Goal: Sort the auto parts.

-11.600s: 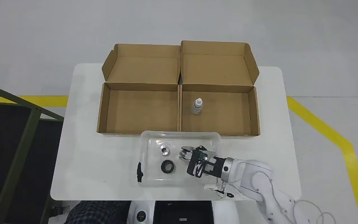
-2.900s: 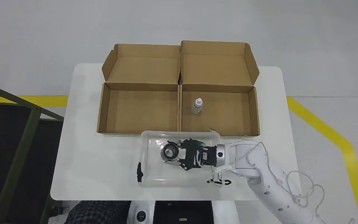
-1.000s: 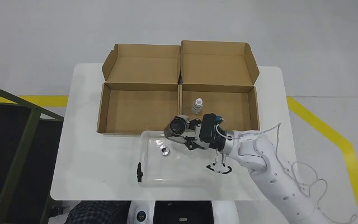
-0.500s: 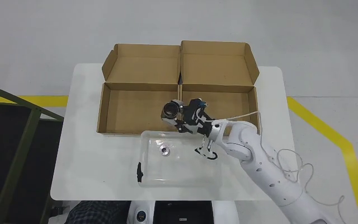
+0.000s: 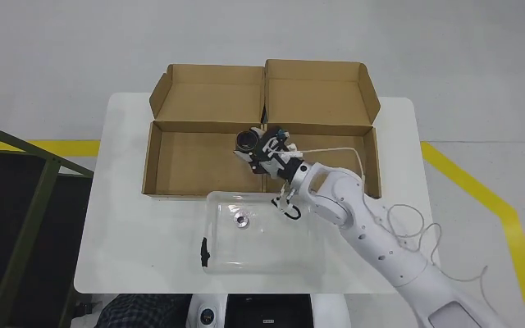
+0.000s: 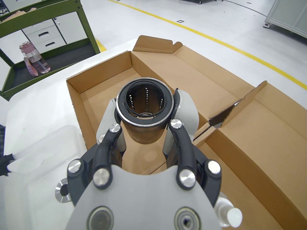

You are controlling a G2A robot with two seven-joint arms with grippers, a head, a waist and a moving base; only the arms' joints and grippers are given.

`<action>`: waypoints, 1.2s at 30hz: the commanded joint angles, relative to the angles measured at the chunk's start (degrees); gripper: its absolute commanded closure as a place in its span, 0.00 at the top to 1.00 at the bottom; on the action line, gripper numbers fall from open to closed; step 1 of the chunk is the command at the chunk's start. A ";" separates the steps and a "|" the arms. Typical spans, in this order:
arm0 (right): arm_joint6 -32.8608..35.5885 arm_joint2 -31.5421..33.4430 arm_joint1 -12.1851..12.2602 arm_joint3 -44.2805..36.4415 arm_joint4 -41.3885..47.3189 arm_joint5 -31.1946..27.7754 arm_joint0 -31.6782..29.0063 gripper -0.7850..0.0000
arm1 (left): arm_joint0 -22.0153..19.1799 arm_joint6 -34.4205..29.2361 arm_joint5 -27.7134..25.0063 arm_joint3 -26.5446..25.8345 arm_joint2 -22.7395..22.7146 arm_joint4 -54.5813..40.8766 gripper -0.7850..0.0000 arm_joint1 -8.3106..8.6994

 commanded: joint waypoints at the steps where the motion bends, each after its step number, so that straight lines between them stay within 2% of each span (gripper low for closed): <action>1: 1.18 -0.62 -0.47 1.09 -0.47 1.39 1.01 0.00 | 0.00 0.00 0.00 0.00 0.00 0.00 1.00 0.00; 11: 4.56 -4.71 -3.30 6.45 -1.74 5.87 4.88 0.00 | 0.00 0.00 0.00 0.00 0.00 0.00 1.00 0.00; 23: 7.39 -8.91 -7.10 14.09 -2.14 8.18 9.33 0.00 | 0.00 0.00 0.00 0.00 0.00 0.00 1.00 0.00; 25: 7.57 -9.06 -7.58 15.04 -2.02 8.58 9.70 0.13 | 0.00 0.00 0.00 0.00 0.00 0.00 1.00 0.00; 27: 7.87 -9.24 -8.04 15.86 -1.94 8.76 10.03 0.21 | 0.00 0.00 0.00 0.00 0.00 0.00 1.00 0.00; 32: 8.92 -9.64 -9.08 17.73 -1.72 8.55 10.72 0.29 | 0.00 0.00 0.00 0.00 0.00 0.00 1.00 0.00; 36: 9.99 -9.80 -9.79 19.06 -1.79 7.98 11.38 0.32 | 0.00 0.00 0.00 0.00 0.00 0.00 1.00 0.00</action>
